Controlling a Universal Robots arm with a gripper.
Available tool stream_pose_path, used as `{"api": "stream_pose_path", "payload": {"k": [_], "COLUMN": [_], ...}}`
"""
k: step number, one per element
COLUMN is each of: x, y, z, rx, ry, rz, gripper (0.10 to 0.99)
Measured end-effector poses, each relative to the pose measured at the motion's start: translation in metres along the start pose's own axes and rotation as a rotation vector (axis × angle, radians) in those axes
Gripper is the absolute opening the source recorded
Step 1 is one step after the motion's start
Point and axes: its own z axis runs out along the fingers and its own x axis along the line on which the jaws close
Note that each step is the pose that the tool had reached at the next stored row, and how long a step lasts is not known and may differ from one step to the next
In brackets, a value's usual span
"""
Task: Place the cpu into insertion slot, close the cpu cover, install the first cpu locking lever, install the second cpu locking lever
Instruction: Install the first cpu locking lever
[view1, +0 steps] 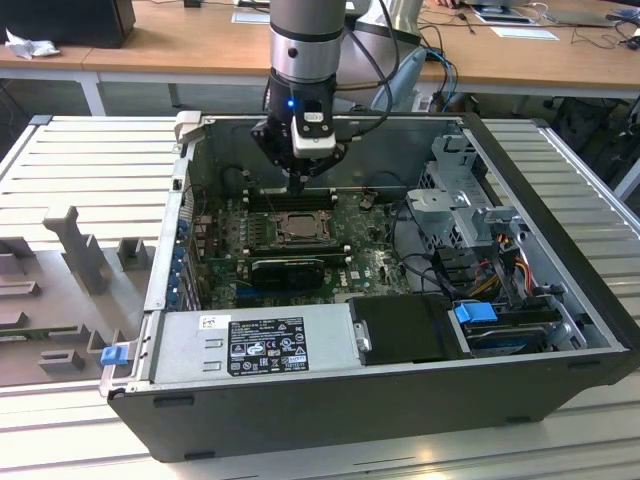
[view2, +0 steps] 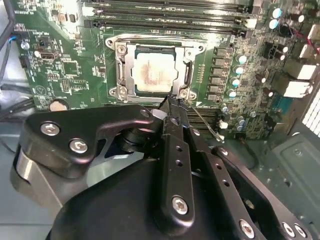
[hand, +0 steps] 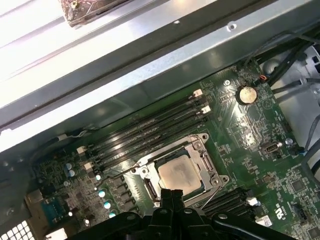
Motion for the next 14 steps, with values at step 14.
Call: {"api": "stream_pose_path", "payload": {"k": [14], "x": [0.0], "y": [0.0], "z": [0.0], "rx": [0.008], "ry": [0.0073], "rz": [-0.273], "gripper": [0.106]}}
